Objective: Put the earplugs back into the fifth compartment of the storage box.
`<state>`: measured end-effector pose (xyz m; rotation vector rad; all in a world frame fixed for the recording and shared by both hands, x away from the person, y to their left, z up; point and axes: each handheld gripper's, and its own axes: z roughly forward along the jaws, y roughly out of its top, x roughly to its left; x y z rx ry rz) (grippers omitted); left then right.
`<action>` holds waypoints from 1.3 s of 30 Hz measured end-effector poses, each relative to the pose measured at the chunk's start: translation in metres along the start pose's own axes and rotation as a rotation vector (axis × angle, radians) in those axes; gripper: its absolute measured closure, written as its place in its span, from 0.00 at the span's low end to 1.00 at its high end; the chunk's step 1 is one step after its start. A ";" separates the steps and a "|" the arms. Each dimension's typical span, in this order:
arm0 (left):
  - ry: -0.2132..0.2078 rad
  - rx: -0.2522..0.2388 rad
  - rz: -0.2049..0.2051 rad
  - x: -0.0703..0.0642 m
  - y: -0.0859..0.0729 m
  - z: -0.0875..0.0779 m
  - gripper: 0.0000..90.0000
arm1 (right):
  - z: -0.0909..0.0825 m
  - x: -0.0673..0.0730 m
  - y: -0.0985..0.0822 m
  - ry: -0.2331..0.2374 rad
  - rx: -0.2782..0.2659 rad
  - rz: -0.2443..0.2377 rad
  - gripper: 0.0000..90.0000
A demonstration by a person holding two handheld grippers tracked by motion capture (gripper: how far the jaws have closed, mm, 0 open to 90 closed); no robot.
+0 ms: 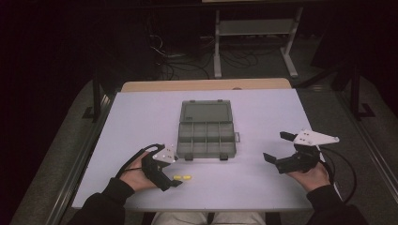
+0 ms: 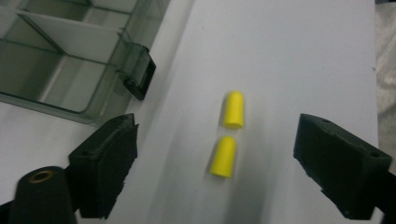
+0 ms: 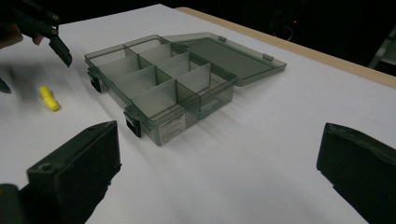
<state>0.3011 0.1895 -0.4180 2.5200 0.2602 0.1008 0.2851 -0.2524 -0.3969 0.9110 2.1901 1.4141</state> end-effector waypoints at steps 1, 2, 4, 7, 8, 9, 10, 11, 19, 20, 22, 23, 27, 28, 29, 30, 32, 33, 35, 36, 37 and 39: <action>-0.003 0.010 0.004 0.000 0.000 0.001 0.16 | 0.000 0.000 0.000 0.001 0.001 -0.001 0.00; -0.008 0.014 -0.001 0.001 0.000 0.002 0.16 | 0.000 0.000 0.000 0.000 0.002 -0.002 0.00; -0.005 0.023 -0.001 0.001 -0.001 0.004 0.16 | 0.000 0.000 0.000 0.002 0.001 -0.003 0.00; -0.011 0.029 -0.004 0.003 -0.002 0.004 0.18 | -0.001 0.000 0.000 0.001 -0.006 -0.001 0.00; -0.014 0.029 -0.003 0.003 -0.002 0.005 0.20 | -0.001 0.000 0.000 0.000 -0.006 0.000 0.00; -0.017 0.033 0.002 0.003 -0.002 0.005 0.22 | -0.001 0.000 0.000 0.001 -0.006 0.001 0.00; -0.020 0.037 0.008 0.002 -0.002 0.005 0.24 | -0.001 0.000 0.000 0.001 -0.005 0.001 0.00; -0.024 0.037 0.012 0.002 -0.003 0.006 0.26 | -0.001 0.000 0.000 0.001 -0.005 -0.001 0.00; -0.044 0.040 0.027 -0.001 -0.002 0.007 0.41 | -0.001 0.000 0.001 -0.001 -0.010 -0.006 0.00; -0.045 0.044 0.028 -0.001 -0.002 0.007 0.44 | -0.001 0.000 0.001 -0.001 -0.009 -0.006 0.00; -0.048 0.051 0.029 -0.001 -0.002 0.008 0.50 | -0.001 0.000 0.001 0.001 -0.008 -0.005 0.00; -0.049 0.056 0.031 -0.002 -0.002 0.008 0.52 | -0.001 0.001 0.001 0.001 -0.009 -0.006 0.00; -0.036 0.068 0.060 -0.004 -0.001 0.009 0.64 | -0.001 0.000 0.001 0.001 -0.009 -0.005 0.00; -0.031 0.070 0.070 -0.005 -0.001 0.009 0.67 | -0.001 0.000 0.001 0.001 -0.010 -0.005 0.00; -0.030 0.072 0.077 -0.007 0.000 0.009 0.70 | -0.001 0.000 0.001 0.001 -0.010 -0.006 0.00; -0.031 0.074 0.080 -0.007 0.000 0.009 0.73 | -0.001 0.000 0.001 0.002 -0.011 -0.005 0.00; -0.031 0.079 0.083 -0.007 0.001 0.009 0.79 | -0.001 0.000 0.001 0.003 -0.010 -0.005 0.00; -0.035 0.075 0.081 -0.007 0.001 0.009 0.82 | -0.001 0.000 0.001 0.003 -0.010 -0.006 0.00; -0.058 0.067 0.066 -0.005 0.001 0.007 0.89 | -0.001 0.000 0.001 0.004 -0.013 -0.008 0.00; -0.063 0.067 0.062 -0.004 0.001 0.006 0.89 | -0.001 0.000 0.001 0.003 -0.013 -0.008 0.00; -0.066 0.066 0.059 -0.004 0.001 0.005 0.90 | -0.001 0.000 0.001 0.003 -0.013 -0.007 0.00; -0.067 0.065 0.057 -0.004 0.002 0.004 0.90 | -0.001 0.000 0.001 0.003 -0.013 -0.006 0.00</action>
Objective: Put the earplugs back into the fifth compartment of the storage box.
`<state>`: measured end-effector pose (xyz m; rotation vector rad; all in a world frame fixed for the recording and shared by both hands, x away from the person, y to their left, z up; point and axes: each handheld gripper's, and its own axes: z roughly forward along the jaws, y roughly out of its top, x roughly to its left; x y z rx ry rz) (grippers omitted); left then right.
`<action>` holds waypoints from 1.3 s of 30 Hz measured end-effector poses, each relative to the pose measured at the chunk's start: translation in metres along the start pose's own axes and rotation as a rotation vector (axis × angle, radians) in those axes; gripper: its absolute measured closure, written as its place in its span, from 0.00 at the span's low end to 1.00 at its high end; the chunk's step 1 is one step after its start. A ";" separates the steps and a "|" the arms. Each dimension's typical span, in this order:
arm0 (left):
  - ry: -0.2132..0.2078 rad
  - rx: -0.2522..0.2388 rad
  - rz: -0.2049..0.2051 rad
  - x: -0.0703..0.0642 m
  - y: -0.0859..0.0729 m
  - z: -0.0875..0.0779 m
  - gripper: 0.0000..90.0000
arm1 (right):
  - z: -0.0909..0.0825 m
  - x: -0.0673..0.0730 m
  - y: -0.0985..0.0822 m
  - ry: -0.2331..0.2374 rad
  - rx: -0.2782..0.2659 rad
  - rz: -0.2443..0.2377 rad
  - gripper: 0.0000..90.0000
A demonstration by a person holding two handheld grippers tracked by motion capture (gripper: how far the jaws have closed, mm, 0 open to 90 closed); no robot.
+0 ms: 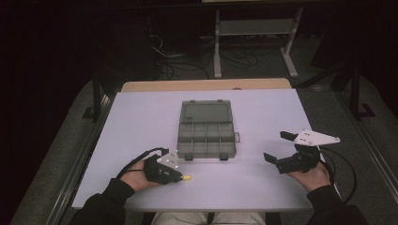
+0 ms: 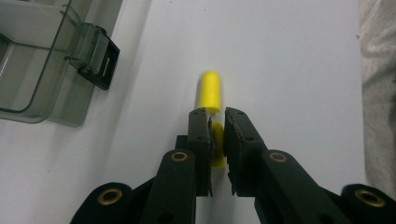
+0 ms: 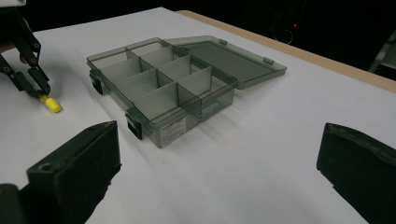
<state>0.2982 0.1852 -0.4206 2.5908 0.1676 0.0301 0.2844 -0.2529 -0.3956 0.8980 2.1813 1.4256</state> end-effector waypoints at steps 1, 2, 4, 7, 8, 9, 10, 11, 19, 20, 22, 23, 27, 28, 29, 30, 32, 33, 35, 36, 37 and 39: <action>0.002 -0.004 -0.003 0.000 0.001 -0.002 0.90 | 0.000 0.000 0.000 0.001 -0.002 0.000 0.00; 0.006 -0.007 -0.004 0.000 0.002 -0.005 0.91 | -0.001 0.000 0.000 0.001 -0.003 0.000 0.00; 0.012 -0.022 -0.007 0.000 0.003 -0.010 0.91 | -0.001 0.000 0.000 0.000 -0.004 0.001 0.00; 0.028 -0.044 -0.007 0.002 0.004 -0.020 0.91 | -0.001 0.000 0.000 -0.001 -0.003 0.003 0.00; 0.031 -0.053 -0.011 0.003 0.005 -0.023 0.91 | -0.001 0.000 0.000 -0.001 -0.003 0.002 0.00; 0.033 -0.062 -0.012 0.004 0.005 -0.027 0.91 | -0.001 0.000 0.000 -0.001 -0.003 0.001 0.00; 0.037 -0.070 -0.016 0.005 0.005 -0.030 0.91 | -0.001 0.000 0.000 -0.001 -0.003 0.002 0.00; 0.040 -0.073 -0.016 0.006 0.005 -0.033 0.91 | -0.001 0.000 0.000 -0.002 -0.003 0.002 0.00; 0.041 -0.090 -0.027 0.014 0.009 -0.050 0.91 | -0.001 0.000 0.000 -0.002 -0.003 0.005 0.00; 0.045 -0.089 -0.025 0.015 0.011 -0.052 0.91 | -0.001 0.000 0.000 -0.002 -0.003 0.004 0.00; 0.053 -0.091 -0.025 0.018 0.014 -0.056 0.91 | -0.001 0.000 0.000 -0.001 -0.003 0.003 0.00; 0.057 -0.087 -0.021 0.019 0.016 -0.059 0.91 | -0.001 0.000 0.000 -0.001 -0.003 0.003 0.00; 0.068 -0.089 -0.025 0.026 0.024 -0.067 0.91 | -0.001 0.000 0.000 0.000 -0.003 0.004 0.00; 0.064 -0.090 -0.029 0.028 0.026 -0.068 0.91 | -0.001 0.000 0.000 0.000 -0.004 0.004 0.00; 0.057 -0.091 -0.035 0.030 0.027 -0.070 0.91 | -0.001 0.000 0.000 0.000 -0.004 0.004 0.00; 0.056 -0.092 -0.038 0.032 0.029 -0.071 0.91 | -0.001 0.000 0.000 0.000 -0.004 0.004 0.00; 0.052 -0.104 -0.051 0.037 0.032 -0.074 0.91 | -0.001 0.000 0.000 0.001 -0.003 0.003 0.00; 0.051 -0.105 -0.055 0.039 0.033 -0.075 0.91 | 0.000 0.000 0.000 0.002 -0.002 0.001 0.00; 0.057 -0.099 -0.056 0.044 0.037 -0.077 0.91 | 0.000 0.000 0.000 0.003 -0.003 0.002 0.00; 0.057 -0.099 -0.056 0.044 0.037 -0.077 0.91 | 0.000 0.000 0.000 0.003 -0.003 0.002 0.00; 0.057 -0.099 -0.056 0.044 0.037 -0.077 0.91 | 0.000 0.000 0.000 0.003 -0.004 0.002 0.00; 0.071 -0.106 -0.065 0.052 0.044 -0.079 0.91 | 0.000 0.000 0.000 0.004 -0.003 0.004 0.00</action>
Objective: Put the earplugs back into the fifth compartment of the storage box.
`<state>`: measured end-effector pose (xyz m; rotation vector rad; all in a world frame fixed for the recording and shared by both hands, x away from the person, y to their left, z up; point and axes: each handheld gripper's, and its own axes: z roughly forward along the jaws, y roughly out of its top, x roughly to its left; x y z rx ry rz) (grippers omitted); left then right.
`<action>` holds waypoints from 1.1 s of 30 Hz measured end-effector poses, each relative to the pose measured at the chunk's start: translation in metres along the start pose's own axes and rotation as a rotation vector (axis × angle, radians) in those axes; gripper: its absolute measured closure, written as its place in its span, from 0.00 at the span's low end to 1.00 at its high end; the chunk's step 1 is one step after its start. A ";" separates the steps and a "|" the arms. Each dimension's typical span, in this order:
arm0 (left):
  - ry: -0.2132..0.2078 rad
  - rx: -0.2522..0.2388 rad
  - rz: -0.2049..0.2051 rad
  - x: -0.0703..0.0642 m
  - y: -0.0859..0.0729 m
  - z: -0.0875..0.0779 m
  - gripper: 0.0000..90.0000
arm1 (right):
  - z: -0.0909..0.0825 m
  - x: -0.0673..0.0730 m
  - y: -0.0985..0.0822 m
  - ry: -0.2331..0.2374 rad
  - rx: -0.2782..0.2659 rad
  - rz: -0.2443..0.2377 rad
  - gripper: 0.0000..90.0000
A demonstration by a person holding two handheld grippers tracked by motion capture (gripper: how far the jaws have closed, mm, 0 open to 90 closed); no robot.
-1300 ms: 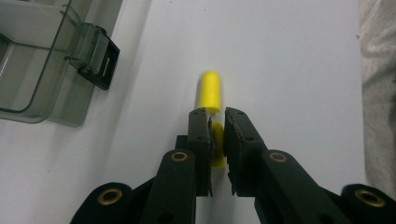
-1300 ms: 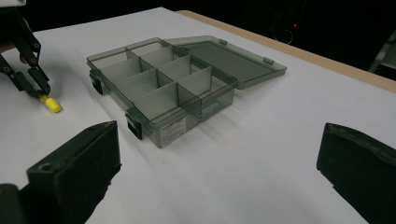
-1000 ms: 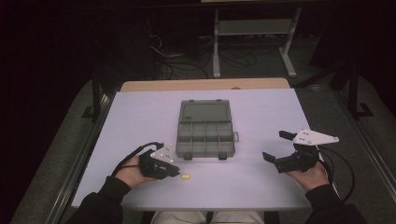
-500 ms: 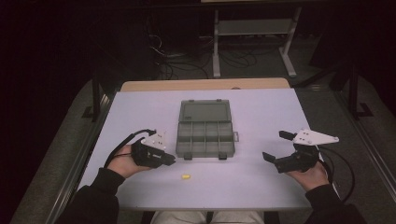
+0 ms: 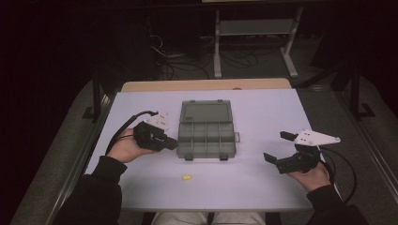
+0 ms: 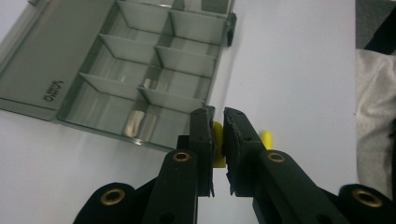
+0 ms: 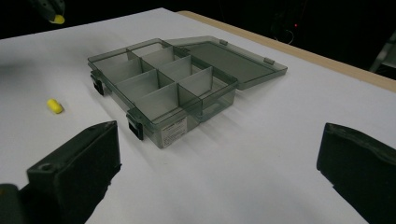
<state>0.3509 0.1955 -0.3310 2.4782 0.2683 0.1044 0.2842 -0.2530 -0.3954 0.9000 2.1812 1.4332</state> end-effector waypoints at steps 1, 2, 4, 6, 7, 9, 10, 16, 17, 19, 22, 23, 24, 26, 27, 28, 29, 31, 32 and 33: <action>0.000 -0.005 -0.001 0.002 0.002 0.000 0.91 | 0.000 0.000 0.000 0.000 0.000 -0.001 0.00; 0.001 -0.005 -0.005 0.004 0.004 0.000 0.91 | 0.000 0.000 0.000 0.000 -0.001 0.000 0.00; 0.007 0.008 -0.006 0.008 0.008 0.003 0.91 | 0.000 0.000 0.000 0.001 0.001 -0.002 0.00; 0.011 0.015 -0.014 0.012 0.011 0.007 0.91 | 0.000 0.000 0.000 0.003 0.001 -0.003 0.00; 0.012 0.017 -0.014 0.013 0.011 0.009 0.91 | 0.000 0.001 0.000 0.002 0.002 -0.004 0.00; 0.013 0.018 -0.015 0.015 0.013 0.013 0.91 | 0.000 0.001 0.000 0.003 0.001 -0.006 0.00; 0.015 0.020 -0.018 0.016 0.013 0.016 0.91 | 0.000 0.001 0.000 0.003 0.000 -0.005 0.00; 0.023 0.059 -0.003 0.018 0.014 0.033 0.91 | 0.001 0.001 0.000 0.007 0.005 -0.006 0.00; 0.024 0.068 0.000 0.019 0.014 0.036 0.91 | 0.001 0.001 0.000 0.006 0.007 -0.007 0.00; 0.028 0.077 -0.002 0.020 0.013 0.041 0.91 | 0.001 0.001 0.000 0.006 0.008 -0.009 0.00; 0.031 0.075 -0.015 0.024 0.009 0.046 0.91 | 0.002 0.001 0.000 0.007 0.010 -0.013 0.00; 0.031 0.076 -0.016 0.025 0.008 0.047 0.91 | 0.002 0.002 0.000 0.008 0.012 -0.011 0.00; 0.032 0.074 -0.024 0.027 0.006 0.050 0.91 | 0.003 0.002 0.000 0.009 0.013 -0.012 0.00; 0.040 0.073 -0.028 0.028 0.004 0.053 0.91 | 0.003 0.002 0.000 0.009 0.015 -0.014 0.00; 0.043 0.070 -0.029 0.029 0.002 0.056 0.91 | 0.003 0.002 0.000 0.010 0.017 -0.013 0.00; 0.044 0.068 -0.029 0.029 0.001 0.058 0.91 | 0.003 0.002 0.000 0.009 0.017 -0.013 0.00; 0.048 0.070 -0.024 0.029 -0.001 0.061 0.91 | 0.003 0.002 0.000 0.010 0.017 -0.013 0.00; 0.049 0.075 -0.028 0.030 -0.003 0.068 0.91 | 0.003 0.002 0.000 0.010 0.016 -0.014 0.00; 0.052 0.075 -0.030 0.030 -0.004 0.070 0.91 | 0.003 0.002 0.000 0.010 0.017 -0.013 0.00; 0.051 0.073 -0.033 0.031 -0.005 0.072 0.91 | 0.004 0.002 0.000 0.011 0.018 -0.012 0.00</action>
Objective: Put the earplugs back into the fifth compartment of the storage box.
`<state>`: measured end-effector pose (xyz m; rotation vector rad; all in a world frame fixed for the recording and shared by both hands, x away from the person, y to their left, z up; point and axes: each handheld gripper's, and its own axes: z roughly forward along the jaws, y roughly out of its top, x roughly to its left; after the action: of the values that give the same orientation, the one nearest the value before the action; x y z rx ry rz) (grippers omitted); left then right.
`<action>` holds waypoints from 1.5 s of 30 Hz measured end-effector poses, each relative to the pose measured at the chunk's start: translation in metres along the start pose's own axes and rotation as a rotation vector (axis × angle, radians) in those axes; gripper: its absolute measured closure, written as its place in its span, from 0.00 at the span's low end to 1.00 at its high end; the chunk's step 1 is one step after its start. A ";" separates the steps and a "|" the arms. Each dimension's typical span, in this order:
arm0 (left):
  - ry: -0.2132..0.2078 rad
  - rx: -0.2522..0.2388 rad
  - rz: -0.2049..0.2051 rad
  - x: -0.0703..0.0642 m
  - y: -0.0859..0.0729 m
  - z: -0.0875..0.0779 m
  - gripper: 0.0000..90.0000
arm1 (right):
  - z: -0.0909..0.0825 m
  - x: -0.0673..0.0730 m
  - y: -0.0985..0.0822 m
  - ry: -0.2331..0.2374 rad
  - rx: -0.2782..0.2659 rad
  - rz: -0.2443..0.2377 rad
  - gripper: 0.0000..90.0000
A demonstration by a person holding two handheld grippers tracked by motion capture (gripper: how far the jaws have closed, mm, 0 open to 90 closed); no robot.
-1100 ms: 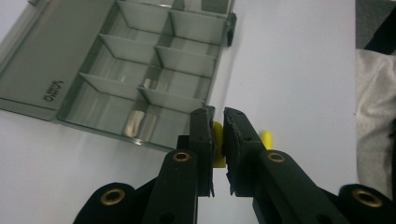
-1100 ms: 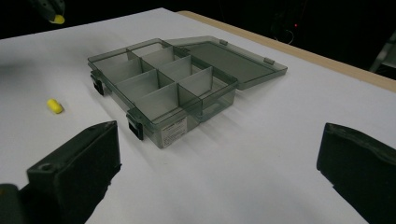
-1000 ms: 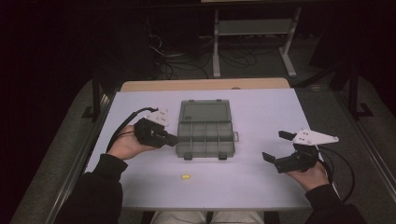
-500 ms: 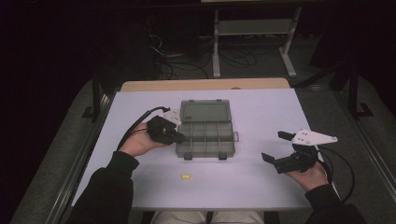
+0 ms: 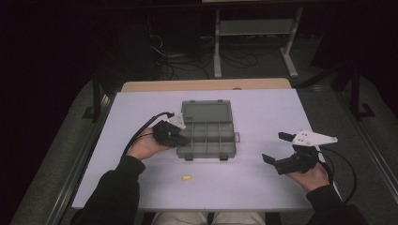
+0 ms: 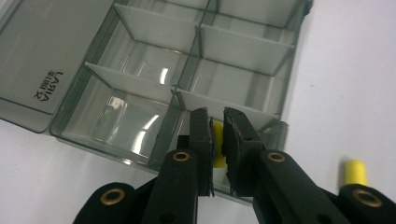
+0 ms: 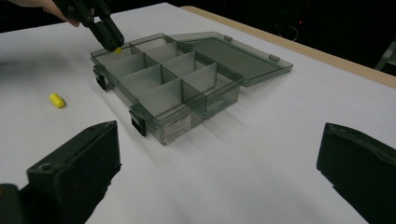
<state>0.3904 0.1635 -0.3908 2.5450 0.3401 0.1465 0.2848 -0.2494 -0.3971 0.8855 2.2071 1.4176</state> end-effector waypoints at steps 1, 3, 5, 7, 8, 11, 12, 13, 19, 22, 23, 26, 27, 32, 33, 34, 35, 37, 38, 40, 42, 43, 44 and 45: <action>-0.002 0.004 0.000 0.001 0.000 0.001 0.91 | 0.000 0.000 0.000 0.000 0.000 -0.002 0.00; -0.003 0.007 -0.002 0.002 -0.001 0.005 0.91 | 0.000 0.000 0.000 0.001 -0.001 -0.003 0.00; -0.006 0.010 -0.005 0.002 -0.001 0.006 0.91 | 0.000 0.000 0.000 0.001 -0.001 -0.001 0.00; -0.012 0.014 -0.006 0.003 -0.001 0.007 0.91 | 0.000 0.000 0.000 0.002 0.000 0.000 0.00; -0.010 0.014 -0.007 0.003 -0.002 0.006 0.90 | 0.000 0.000 0.000 0.002 -0.001 -0.002 0.00; -0.012 0.003 -0.014 0.003 -0.002 0.003 0.86 | 0.000 0.000 0.000 0.002 -0.001 -0.003 0.00; -0.013 -0.004 -0.018 0.003 -0.001 0.001 0.85 | 0.000 0.000 0.000 0.002 -0.002 -0.002 0.00; -0.014 -0.012 -0.017 0.002 -0.001 0.000 0.83 | 0.000 0.000 0.000 0.002 -0.002 -0.002 0.00; 0.022 -0.046 0.000 -0.007 0.003 -0.016 0.73 | 0.000 0.000 0.000 0.003 -0.004 -0.002 0.00; 0.059 -0.076 0.001 -0.012 0.004 -0.026 0.66 | 0.000 0.000 0.000 0.003 -0.002 -0.003 0.00; 0.066 -0.082 0.001 -0.013 0.004 -0.028 0.64 | 0.000 0.001 0.000 0.004 -0.003 -0.003 0.00; 0.082 -0.113 -0.005 -0.015 0.003 -0.037 0.56 | -0.001 0.001 0.000 0.004 -0.004 -0.002 0.00; 0.081 -0.125 -0.005 -0.016 0.003 -0.040 0.55 | -0.001 0.001 0.000 0.003 -0.004 -0.001 0.00; 0.077 -0.154 -0.016 -0.024 0.002 -0.052 0.47 | 0.000 0.000 0.000 0.002 -0.002 0.001 0.00; 0.075 -0.161 -0.025 -0.026 0.001 -0.053 0.45 | 0.000 0.000 0.000 0.002 -0.001 0.000 0.00; 0.069 -0.167 -0.031 -0.027 -0.001 -0.053 0.43 | 0.000 0.000 0.000 0.002 -0.001 0.000 0.00; 0.064 -0.167 -0.033 -0.030 -0.002 -0.054 0.41 | 0.000 0.000 0.000 0.001 -0.001 -0.001 0.00; 0.059 -0.172 -0.033 -0.034 -0.005 -0.054 0.40 | 0.000 0.000 0.000 0.000 0.000 0.000 0.00; 0.053 -0.172 -0.034 -0.036 -0.006 -0.054 0.39 | 0.000 0.000 0.000 0.000 0.000 -0.001 0.00; 0.041 -0.174 -0.039 -0.039 -0.010 -0.052 0.36 | 0.000 0.000 0.000 0.000 0.000 -0.001 0.00; 0.029 -0.177 -0.045 -0.041 -0.013 -0.050 0.32 | 0.000 0.000 0.000 0.000 0.001 0.000 0.00; 0.029 -0.177 -0.045 -0.041 -0.013 -0.050 0.31 | 0.000 0.000 0.000 0.000 0.001 0.000 0.00; 0.026 -0.177 -0.049 -0.043 -0.016 -0.049 0.29 | 0.000 0.000 0.000 0.000 0.002 0.000 0.00; 0.020 -0.179 -0.052 -0.044 -0.018 -0.047 0.28 | 0.000 0.000 0.000 0.000 0.002 0.001 0.00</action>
<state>0.3360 0.1909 -0.3629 2.3573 0.3834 0.1745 0.2846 -0.2493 -0.3972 0.8870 2.2094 1.4157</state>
